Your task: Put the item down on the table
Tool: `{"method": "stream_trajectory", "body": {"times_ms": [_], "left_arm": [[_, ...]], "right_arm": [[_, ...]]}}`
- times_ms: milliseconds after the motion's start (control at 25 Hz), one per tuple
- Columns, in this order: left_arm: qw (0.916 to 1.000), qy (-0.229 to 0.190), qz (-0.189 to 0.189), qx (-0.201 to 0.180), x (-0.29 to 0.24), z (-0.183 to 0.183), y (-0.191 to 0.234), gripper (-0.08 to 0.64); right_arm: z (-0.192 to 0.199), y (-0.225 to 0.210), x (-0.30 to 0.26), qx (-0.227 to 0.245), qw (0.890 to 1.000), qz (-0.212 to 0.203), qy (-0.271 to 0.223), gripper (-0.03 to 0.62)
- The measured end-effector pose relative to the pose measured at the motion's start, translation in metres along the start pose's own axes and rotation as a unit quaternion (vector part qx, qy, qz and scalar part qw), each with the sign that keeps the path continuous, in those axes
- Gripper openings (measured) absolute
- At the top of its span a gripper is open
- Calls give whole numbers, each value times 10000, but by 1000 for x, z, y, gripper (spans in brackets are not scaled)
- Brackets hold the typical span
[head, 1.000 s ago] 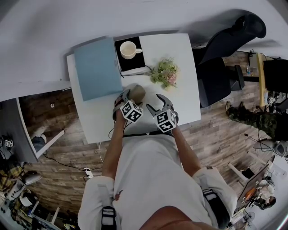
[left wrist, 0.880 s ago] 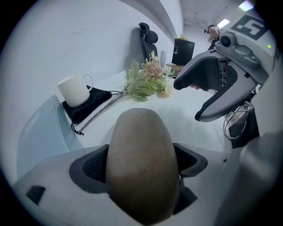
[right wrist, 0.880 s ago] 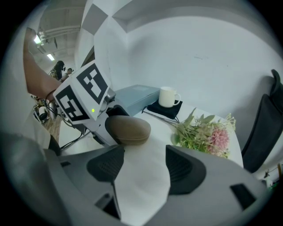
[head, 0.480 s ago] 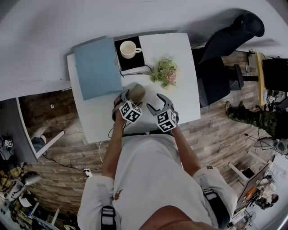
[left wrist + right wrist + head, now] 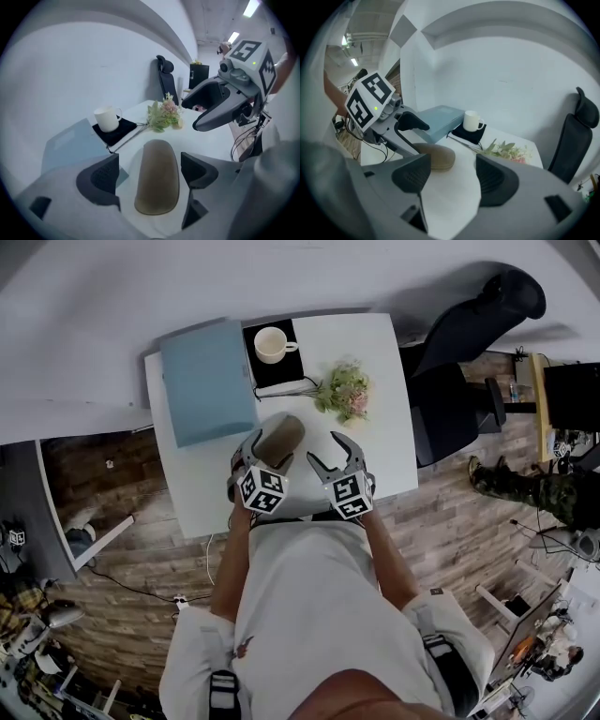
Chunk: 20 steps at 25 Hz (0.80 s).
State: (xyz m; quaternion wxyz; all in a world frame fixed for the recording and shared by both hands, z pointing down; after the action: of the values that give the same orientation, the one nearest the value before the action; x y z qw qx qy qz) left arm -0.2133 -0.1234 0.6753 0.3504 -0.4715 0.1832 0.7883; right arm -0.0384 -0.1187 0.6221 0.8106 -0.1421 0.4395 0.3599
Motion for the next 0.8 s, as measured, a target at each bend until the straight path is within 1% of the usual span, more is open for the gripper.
{"method": "stream_trajectory", "body": {"times_ms": [120,320,440,560,680,800], "left_arm": [[9972,-651,-207,302,28,-7,11,406],[9848,-1542,-613,505,75,-26,32,388],[9743,-1993,-884,569,103,-40,41,387],[9612,-2449,-1169,496,133,-56,49,390],[9491,-2822,-1296,523,159,-69,53,424],[9363,-3142,-1402,701,183,-78,54,449]], "right_arm": [[-13,-2,15,-2,9994,175,-313,302],[-38,-8,42,-82,9945,426,-959,302],[-54,-15,61,-120,9892,630,-1316,304],[-70,-20,79,-158,9822,772,-1706,314],[-87,-24,98,-224,9747,840,-2059,336],[-103,-26,118,-321,9670,844,-2384,348]]}}
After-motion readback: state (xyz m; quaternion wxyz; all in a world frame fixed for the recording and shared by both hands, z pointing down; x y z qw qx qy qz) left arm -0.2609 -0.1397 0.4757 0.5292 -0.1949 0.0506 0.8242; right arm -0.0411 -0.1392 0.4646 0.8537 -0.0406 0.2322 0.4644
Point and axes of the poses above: the fingertips, and each gripper's own axes: x backward along the fingers, y to its left, z out of its underside, the point moved 9 cm from there along x, backward along the fingers, and after that the axes turned 14 degrees about y, right-handed, at the moved point
